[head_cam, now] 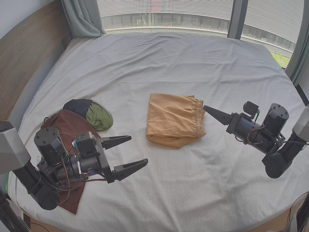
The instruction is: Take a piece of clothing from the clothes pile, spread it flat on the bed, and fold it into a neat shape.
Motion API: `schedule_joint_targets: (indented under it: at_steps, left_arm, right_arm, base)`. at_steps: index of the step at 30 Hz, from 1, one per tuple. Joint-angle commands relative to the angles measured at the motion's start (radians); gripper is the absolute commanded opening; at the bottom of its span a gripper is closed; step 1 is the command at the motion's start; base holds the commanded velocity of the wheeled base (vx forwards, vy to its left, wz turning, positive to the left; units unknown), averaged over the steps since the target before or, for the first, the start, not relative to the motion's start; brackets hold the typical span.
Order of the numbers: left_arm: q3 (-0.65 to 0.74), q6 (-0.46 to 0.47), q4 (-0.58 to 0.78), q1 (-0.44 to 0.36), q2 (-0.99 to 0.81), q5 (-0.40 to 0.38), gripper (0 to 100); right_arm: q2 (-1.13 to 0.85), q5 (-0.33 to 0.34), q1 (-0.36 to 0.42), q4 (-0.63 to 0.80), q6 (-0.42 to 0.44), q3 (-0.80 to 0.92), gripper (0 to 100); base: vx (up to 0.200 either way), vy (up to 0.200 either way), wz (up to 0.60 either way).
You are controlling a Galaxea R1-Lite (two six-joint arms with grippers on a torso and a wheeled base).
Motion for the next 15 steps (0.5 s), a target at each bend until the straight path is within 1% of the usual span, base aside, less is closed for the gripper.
schedule_joint_targets:
  at_steps: [1, 2, 5, 6, 9, 11, 12, 13, 14, 15]
  left_arm:
    - [0.049, 0.003, -0.001, -0.05, -0.101, 0.006, 100]
    - [0.072, 0.015, -0.001, -0.083, -0.133, 0.01, 100]
    - [0.118, 0.032, 0.002, -0.144, -0.196, 0.042, 100]
    - [0.139, 0.034, 0.002, -0.172, -0.221, 0.057, 100]
    - [0.219, 0.032, 0.002, -0.23, -0.302, 0.069, 100]
    - [0.248, 0.031, 0.005, -0.259, -0.337, 0.074, 100]
    - [0.268, 0.029, 0.005, -0.277, -0.371, 0.083, 100]
    - [0.276, 0.027, 0.007, -0.282, -0.382, 0.089, 100]
    - [0.296, 0.024, 0.007, -0.285, -0.416, 0.106, 100]
    - [0.31, 0.023, 0.007, -0.284, -0.439, 0.118, 100]
  right_arm:
    - [-0.167, 0.003, 0.011, -0.009, -0.061, 0.115, 100]
    - [-0.201, 0.002, 0.021, -0.007, -0.101, 0.141, 100]
    - [-0.25, 0.0, 0.027, -0.009, -0.201, 0.22, 100]
    - [-0.276, -0.001, 0.027, -0.009, -0.253, 0.264, 100]
    - [-0.34, -0.009, 0.027, -0.011, -0.367, 0.37, 100]
    - [-0.38, -0.012, 0.027, -0.011, -0.428, 0.42, 100]
    - [-0.426, -0.016, 0.025, -0.011, -0.472, 0.468, 100]
    - [-0.443, -0.016, 0.022, -0.011, -0.485, 0.483, 100]
    - [-0.506, -0.021, 0.018, -0.009, -0.506, 0.529, 100]
    - [-0.558, -0.021, 0.018, -0.009, -0.508, 0.559, 100]
  base:
    - [0.0, 0.0, 0.0]
    - [0.0, 0.0, 0.0]
    - [0.0, 0.0, 0.0]
    - [0.0, 0.0, 0.0]
    - [0.0, 0.0, 0.0]
    - [0.0, 0.0, 0.0]
    - [0.0, 0.0, 0.0]
    - [0.0, 0.0, 0.0]
    - [0.0, 0.0, 0.0]
    - [0.0, 0.0, 0.0]
